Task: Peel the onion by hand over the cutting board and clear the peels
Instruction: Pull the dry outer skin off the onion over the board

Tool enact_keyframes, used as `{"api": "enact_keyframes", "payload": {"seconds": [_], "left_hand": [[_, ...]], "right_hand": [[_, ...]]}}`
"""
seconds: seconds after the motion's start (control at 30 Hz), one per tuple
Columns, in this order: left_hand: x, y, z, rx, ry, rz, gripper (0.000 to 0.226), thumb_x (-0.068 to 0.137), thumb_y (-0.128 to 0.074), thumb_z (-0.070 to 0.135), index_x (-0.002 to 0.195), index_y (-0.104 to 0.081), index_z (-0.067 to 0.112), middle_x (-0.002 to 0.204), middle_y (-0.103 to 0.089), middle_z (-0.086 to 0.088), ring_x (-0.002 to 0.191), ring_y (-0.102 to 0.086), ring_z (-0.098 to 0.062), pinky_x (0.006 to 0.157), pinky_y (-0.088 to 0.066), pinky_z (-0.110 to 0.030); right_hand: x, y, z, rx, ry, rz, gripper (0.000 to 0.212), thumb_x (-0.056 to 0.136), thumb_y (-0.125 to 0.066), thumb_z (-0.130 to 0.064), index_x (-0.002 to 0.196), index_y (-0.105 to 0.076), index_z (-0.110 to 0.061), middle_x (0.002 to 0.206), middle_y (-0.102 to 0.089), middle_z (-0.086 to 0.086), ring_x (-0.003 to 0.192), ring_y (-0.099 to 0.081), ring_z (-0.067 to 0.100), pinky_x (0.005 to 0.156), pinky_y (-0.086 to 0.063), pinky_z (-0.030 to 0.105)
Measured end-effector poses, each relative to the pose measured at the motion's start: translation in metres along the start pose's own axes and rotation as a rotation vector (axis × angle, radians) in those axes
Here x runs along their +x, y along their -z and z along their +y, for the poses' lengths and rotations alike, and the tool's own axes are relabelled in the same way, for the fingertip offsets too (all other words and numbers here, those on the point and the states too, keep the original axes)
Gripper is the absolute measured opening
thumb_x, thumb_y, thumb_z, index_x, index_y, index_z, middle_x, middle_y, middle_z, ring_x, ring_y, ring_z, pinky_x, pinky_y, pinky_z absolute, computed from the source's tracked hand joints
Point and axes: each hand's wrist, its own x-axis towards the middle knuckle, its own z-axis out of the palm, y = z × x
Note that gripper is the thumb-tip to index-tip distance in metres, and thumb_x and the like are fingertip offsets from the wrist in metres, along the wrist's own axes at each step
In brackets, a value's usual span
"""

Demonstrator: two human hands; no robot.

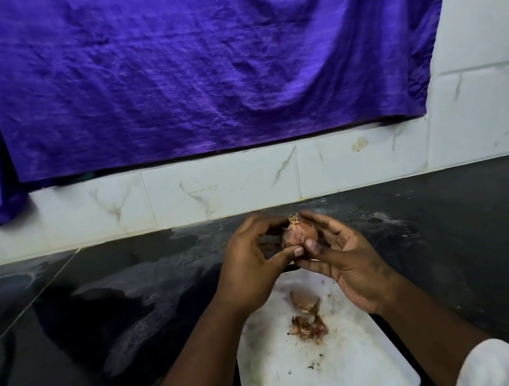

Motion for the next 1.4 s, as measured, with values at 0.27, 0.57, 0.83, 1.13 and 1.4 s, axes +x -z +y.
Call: {"api": "enact_keyframes", "payload": {"seconds": [0.27,0.57,0.83,1.13,1.4], "left_hand": [[0.0003,0.0018,0.0028,-0.292,0.136,-0.011,0.021,0.090,-0.078,0.006,0.107,-0.074,0.019,0.111,-0.074,0.000,0.104,-0.073,-0.008,0.078,-0.061,-0.021],[0.0009,-0.0043,-0.0015,-0.238,0.178,-0.015,0.012,0.086,-0.084,0.011,0.093,-0.075,0.016,0.094,-0.077,0.001,0.097,-0.072,-0.014,0.079,-0.062,-0.029],[-0.0004,-0.0047,0.0023,-0.268,0.249,-0.048,0.024,0.085,-0.085,0.021,0.098,-0.069,0.010,0.091,-0.072,-0.007,0.083,-0.068,-0.010,0.071,-0.059,-0.022],[0.0006,-0.0017,0.0010,-0.415,0.290,-0.094,0.022,0.085,-0.082,0.008,0.100,-0.066,0.007,0.087,-0.066,-0.005,0.081,-0.068,-0.013,0.071,-0.062,-0.029],[0.0007,-0.0036,0.0003,-0.409,0.249,-0.058,0.013,0.090,-0.077,0.007,0.089,-0.065,0.005,0.080,-0.067,-0.006,0.072,-0.069,-0.009,0.064,-0.059,-0.022]], "right_hand": [[-0.0005,0.0028,-0.0006,-0.001,0.024,-0.010,0.048,0.086,-0.068,-0.008,0.133,-0.060,-0.008,0.128,-0.071,0.016,0.119,-0.068,0.032,0.097,-0.059,0.040],[-0.0023,0.0036,0.0025,-0.280,0.075,0.059,0.066,0.053,-0.097,-0.025,0.112,-0.069,-0.022,0.114,-0.075,0.006,0.106,-0.070,0.023,0.087,-0.060,0.036],[-0.0057,-0.0003,0.0011,-0.407,0.104,0.014,0.060,0.059,-0.098,-0.018,0.112,-0.069,-0.016,0.111,-0.075,0.011,0.108,-0.072,0.029,0.084,-0.062,0.041],[-0.0049,0.0012,0.0020,-0.391,0.121,-0.048,0.053,0.071,-0.090,-0.013,0.118,-0.066,-0.013,0.117,-0.072,0.012,0.110,-0.070,0.029,0.087,-0.060,0.036],[-0.0016,0.0041,0.0035,-0.415,0.168,0.010,0.054,0.066,-0.092,-0.014,0.115,-0.068,-0.010,0.113,-0.074,0.014,0.110,-0.070,0.034,0.095,-0.057,0.058]]}}
